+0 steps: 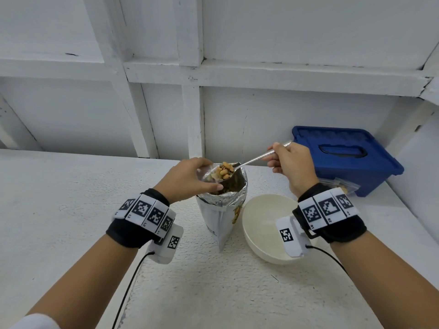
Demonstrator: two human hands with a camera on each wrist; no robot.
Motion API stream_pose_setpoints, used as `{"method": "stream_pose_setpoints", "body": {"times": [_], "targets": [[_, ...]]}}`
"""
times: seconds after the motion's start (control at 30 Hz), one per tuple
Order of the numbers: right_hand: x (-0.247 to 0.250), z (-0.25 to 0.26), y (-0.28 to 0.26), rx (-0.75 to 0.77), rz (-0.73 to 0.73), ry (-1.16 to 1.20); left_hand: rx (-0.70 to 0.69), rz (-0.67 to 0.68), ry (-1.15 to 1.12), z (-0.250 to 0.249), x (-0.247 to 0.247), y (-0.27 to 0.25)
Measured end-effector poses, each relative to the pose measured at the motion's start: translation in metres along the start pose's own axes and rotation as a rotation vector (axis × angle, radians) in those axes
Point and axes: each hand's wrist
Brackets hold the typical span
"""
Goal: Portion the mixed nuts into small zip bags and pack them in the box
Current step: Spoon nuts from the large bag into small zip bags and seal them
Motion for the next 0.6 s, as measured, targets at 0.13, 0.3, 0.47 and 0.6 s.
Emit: {"method": "stream_pose_setpoints", "body": {"times": [0.13, 0.3, 0.47, 0.6], "targets": [[-0.009, 0.008, -0.002, 0.057, 0.027, -0.033, -0.002, -0.052, -0.084, 0.0, -0.002, -0.002], [-0.016, 0.019, -0.002, 0.171, 0.05, -0.119, -0.004, -0.104, -0.175, 0.0, -0.006, -0.004], [-0.018, 0.034, -0.008, 0.402, 0.06, -0.212, 0.001, -0.166, -0.274, 0.002, -0.01, -0.007], [-0.015, 0.049, -0.017, 0.625, 0.037, -0.23, -0.02, -0.216, -0.324, 0.007, -0.01, -0.008]]}}
Point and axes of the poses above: each hand's wrist, its own y-axis towards the middle knuckle, its own x-axis out of the back of the hand, z = x × y, and after that the axes turned 11 degrees about -y, right-handed
